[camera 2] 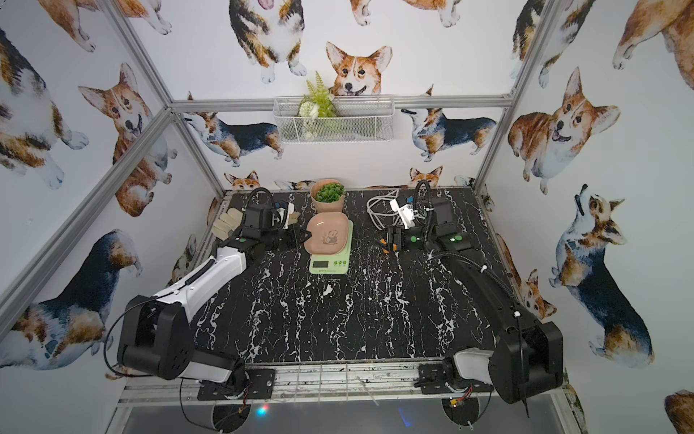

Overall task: Charge the electronic scale
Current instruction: Place the electronic scale at the center of the board.

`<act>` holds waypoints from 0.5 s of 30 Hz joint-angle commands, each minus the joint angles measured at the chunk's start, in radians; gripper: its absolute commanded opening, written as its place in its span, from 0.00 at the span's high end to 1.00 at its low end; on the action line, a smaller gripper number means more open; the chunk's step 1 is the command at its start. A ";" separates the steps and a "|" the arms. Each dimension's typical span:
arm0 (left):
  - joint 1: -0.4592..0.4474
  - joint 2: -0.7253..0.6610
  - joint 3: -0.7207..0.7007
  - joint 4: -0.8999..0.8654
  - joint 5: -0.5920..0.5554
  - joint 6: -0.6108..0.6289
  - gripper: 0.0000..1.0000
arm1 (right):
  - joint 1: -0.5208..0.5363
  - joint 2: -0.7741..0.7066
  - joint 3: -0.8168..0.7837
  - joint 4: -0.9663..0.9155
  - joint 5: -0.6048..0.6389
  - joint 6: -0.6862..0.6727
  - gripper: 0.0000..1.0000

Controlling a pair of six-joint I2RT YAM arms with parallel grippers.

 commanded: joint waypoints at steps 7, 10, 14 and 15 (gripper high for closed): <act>-0.052 0.259 0.232 -0.207 -0.209 0.064 1.00 | -0.012 -0.042 -0.005 -0.056 0.215 -0.028 0.25; -0.068 0.347 0.301 -0.244 -0.226 0.066 1.00 | -0.035 -0.065 -0.021 -0.051 0.261 -0.023 0.25; -0.082 0.418 0.353 -0.275 -0.270 0.064 1.00 | -0.074 -0.108 -0.055 -0.021 0.274 -0.019 0.25; -0.083 0.431 0.364 -0.280 -0.278 0.062 1.00 | -0.082 -0.121 -0.064 -0.008 0.278 -0.020 0.24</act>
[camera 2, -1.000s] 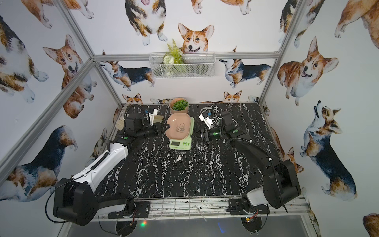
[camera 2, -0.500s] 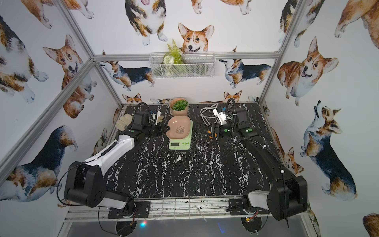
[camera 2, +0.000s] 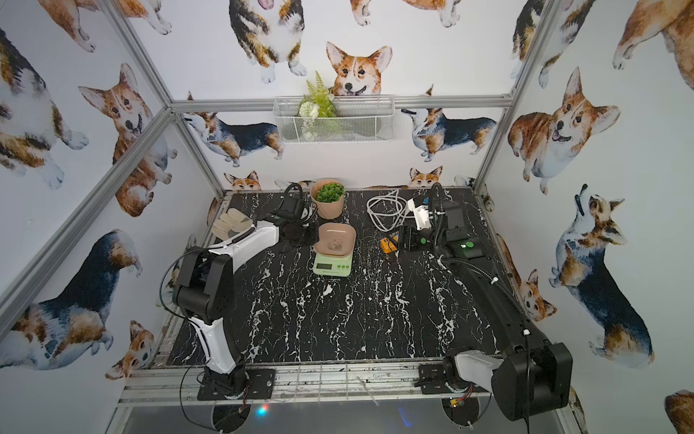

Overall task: Charge the electronic scale
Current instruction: Place the electronic scale at the center of the board, then reset both arms

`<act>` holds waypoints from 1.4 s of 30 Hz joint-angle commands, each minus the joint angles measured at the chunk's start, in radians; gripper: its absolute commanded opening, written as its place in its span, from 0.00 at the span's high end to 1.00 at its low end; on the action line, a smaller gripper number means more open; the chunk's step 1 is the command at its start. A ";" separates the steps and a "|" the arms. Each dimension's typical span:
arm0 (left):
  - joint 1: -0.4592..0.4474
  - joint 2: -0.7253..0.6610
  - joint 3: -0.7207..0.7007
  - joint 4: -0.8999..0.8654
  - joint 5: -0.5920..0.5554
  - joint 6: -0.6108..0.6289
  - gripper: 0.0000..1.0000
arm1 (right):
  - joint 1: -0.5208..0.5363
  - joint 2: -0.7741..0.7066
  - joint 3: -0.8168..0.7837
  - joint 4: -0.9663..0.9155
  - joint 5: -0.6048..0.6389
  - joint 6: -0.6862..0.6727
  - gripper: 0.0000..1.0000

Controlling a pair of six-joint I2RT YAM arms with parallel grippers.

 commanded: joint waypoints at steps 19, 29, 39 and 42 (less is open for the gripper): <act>-0.010 0.010 0.030 -0.039 -0.109 -0.014 0.53 | -0.074 -0.124 -0.098 0.138 0.136 0.020 0.19; 0.007 -0.324 -0.163 0.103 -0.379 0.161 0.23 | -0.096 -0.194 -0.303 0.373 0.438 0.046 0.05; 0.173 -0.729 -0.767 0.671 -0.670 0.374 0.01 | -0.134 -0.129 -0.572 0.729 0.863 -0.048 0.00; 0.245 -0.766 -0.922 0.836 -0.638 0.416 0.00 | -0.141 -0.060 -0.606 0.840 0.887 -0.112 0.00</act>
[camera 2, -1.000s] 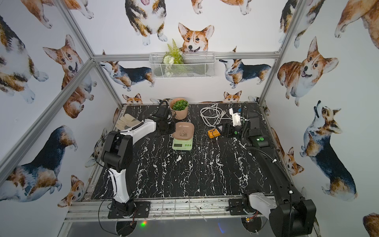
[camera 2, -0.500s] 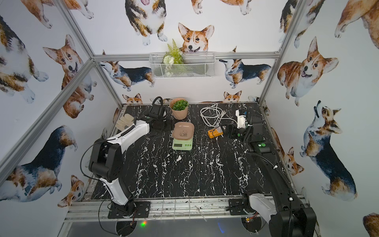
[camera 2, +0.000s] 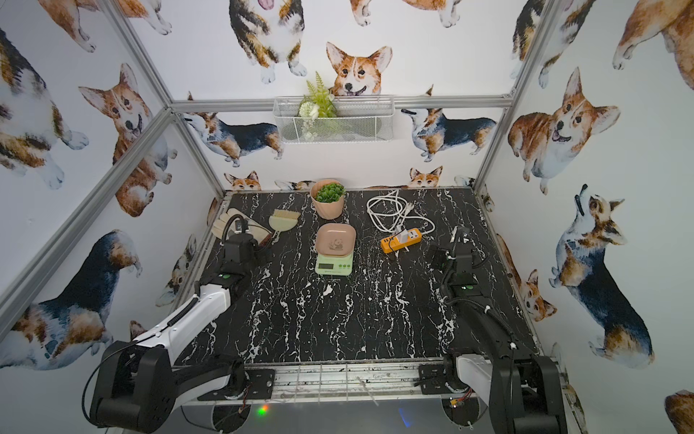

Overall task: Charge the electronic scale
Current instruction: Reset both arms

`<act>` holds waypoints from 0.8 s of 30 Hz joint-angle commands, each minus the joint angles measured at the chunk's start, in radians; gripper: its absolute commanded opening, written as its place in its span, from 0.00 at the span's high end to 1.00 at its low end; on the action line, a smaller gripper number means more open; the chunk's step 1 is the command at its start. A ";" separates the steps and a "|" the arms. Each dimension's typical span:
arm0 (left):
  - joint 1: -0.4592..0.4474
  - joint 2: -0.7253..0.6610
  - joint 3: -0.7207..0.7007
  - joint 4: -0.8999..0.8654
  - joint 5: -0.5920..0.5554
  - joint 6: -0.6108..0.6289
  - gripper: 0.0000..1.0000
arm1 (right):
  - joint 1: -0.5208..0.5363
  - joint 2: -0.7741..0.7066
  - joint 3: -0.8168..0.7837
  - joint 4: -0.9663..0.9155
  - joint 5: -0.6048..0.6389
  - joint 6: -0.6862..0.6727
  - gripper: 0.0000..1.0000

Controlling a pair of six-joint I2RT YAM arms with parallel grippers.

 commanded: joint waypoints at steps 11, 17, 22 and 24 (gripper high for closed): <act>0.119 0.179 -0.228 0.634 0.189 0.055 0.00 | -0.055 0.318 -0.098 0.497 -0.003 -0.123 0.00; 0.120 0.294 -0.229 0.781 0.256 0.077 0.00 | -0.054 0.369 -0.147 0.618 -0.075 -0.156 0.00; 0.116 0.397 -0.204 0.830 0.307 0.107 0.00 | -0.053 0.380 -0.141 0.625 -0.080 -0.159 0.00; 0.108 0.403 -0.186 0.802 0.283 0.113 0.00 | -0.053 0.373 -0.136 0.604 -0.079 -0.157 0.00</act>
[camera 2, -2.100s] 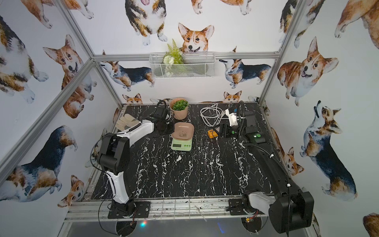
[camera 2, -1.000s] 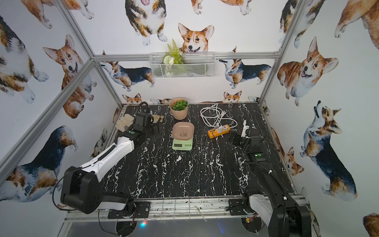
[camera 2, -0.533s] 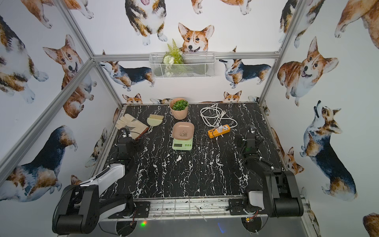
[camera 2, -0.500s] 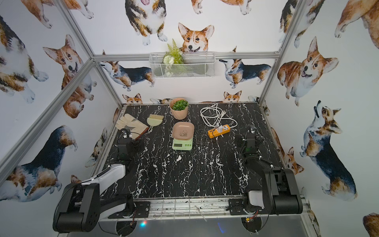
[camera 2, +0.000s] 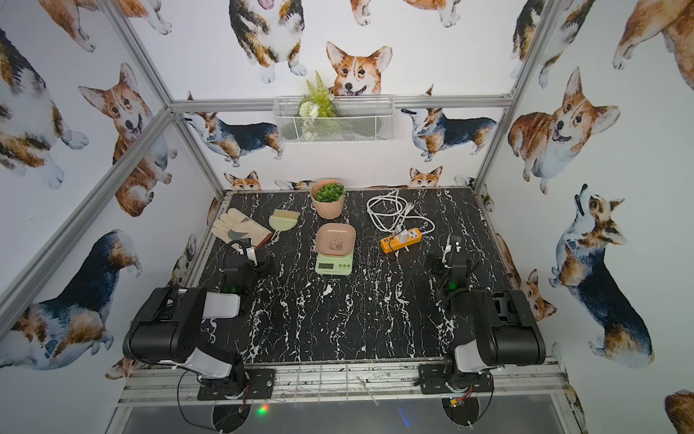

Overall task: Charge the electronic scale
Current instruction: Reset both arms

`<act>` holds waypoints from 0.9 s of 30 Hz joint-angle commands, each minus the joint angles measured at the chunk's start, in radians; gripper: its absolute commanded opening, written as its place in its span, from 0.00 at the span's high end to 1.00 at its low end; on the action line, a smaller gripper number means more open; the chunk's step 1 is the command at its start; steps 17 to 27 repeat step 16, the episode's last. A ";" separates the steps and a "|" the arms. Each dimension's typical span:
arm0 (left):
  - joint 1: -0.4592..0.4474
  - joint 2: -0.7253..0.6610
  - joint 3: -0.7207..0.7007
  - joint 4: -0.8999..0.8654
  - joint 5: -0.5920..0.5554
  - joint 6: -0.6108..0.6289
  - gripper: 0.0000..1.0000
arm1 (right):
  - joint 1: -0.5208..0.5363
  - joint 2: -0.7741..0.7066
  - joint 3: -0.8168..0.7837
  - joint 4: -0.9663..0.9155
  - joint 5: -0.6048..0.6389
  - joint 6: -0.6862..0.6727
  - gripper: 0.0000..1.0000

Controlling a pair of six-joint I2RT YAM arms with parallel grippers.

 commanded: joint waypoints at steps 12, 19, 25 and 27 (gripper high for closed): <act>-0.017 0.013 0.037 0.044 0.021 0.041 0.00 | 0.001 0.000 0.003 0.057 -0.013 -0.023 0.00; -0.015 0.011 0.030 0.058 0.021 0.041 0.00 | 0.001 0.000 0.004 0.057 -0.013 -0.023 0.00; -0.015 0.011 0.030 0.058 0.021 0.041 0.00 | 0.001 0.000 0.004 0.057 -0.013 -0.023 0.00; -0.015 0.011 0.030 0.058 0.021 0.041 0.00 | 0.001 0.000 0.004 0.057 -0.013 -0.023 0.00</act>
